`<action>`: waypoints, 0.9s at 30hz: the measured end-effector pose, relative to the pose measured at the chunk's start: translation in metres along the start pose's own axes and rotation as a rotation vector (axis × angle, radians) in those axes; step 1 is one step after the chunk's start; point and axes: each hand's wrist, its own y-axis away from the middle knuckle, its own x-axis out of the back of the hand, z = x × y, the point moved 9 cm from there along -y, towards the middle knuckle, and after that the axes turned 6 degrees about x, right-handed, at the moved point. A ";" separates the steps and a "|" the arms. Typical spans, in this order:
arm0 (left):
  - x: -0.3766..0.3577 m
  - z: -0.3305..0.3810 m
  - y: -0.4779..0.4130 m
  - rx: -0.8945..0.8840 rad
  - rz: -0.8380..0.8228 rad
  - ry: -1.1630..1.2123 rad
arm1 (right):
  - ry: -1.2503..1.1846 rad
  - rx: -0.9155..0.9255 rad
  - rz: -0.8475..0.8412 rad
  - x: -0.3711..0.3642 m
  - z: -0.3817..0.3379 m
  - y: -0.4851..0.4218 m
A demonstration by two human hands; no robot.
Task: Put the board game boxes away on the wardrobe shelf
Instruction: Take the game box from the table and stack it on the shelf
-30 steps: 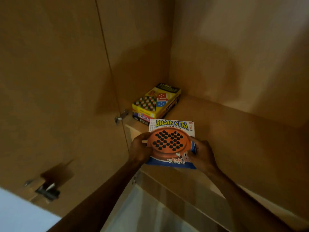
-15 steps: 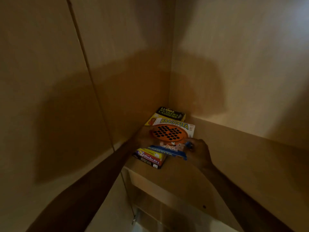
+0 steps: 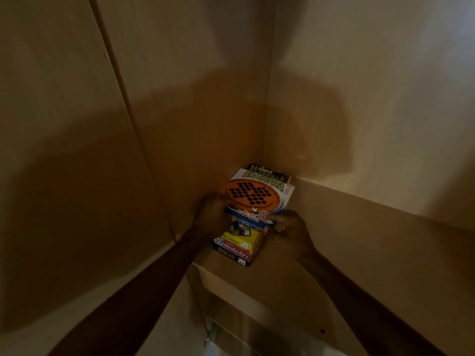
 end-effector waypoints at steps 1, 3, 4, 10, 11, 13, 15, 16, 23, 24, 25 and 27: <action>0.000 0.001 0.002 -0.008 0.011 0.000 | -0.004 -0.014 -0.007 -0.001 0.004 -0.001; -0.001 0.003 0.007 -0.022 0.041 0.005 | -0.026 -0.001 -0.052 -0.004 0.004 0.000; -0.001 0.005 0.010 -0.032 0.056 0.026 | -0.039 0.016 -0.077 -0.005 0.001 0.001; -0.014 -0.015 0.071 0.076 0.146 0.202 | -0.075 0.001 -0.100 -0.005 -0.004 0.044; -0.019 -0.023 0.088 0.135 0.158 0.247 | -0.091 0.012 -0.107 -0.006 -0.007 0.054; -0.033 -0.037 0.130 0.264 0.163 0.345 | -0.130 0.027 -0.146 -0.009 -0.014 0.080; -0.049 -0.047 0.180 0.382 0.185 0.460 | -0.172 -0.006 -0.204 -0.015 -0.014 0.110; -0.056 -0.050 0.205 0.426 0.202 0.496 | -0.186 -0.032 -0.238 -0.018 -0.013 0.125; -0.099 -0.061 0.425 0.784 0.360 0.546 | -0.284 -0.097 -0.603 -0.070 -0.030 0.259; -0.102 -0.061 0.456 0.835 0.382 0.556 | -0.283 -0.084 -0.661 -0.080 -0.036 0.279; -0.104 -0.059 0.493 0.892 0.408 0.564 | -0.285 -0.071 -0.728 -0.092 -0.044 0.303; -0.109 -0.055 0.554 0.985 0.466 0.579 | -0.273 -0.041 -0.835 -0.111 -0.060 0.343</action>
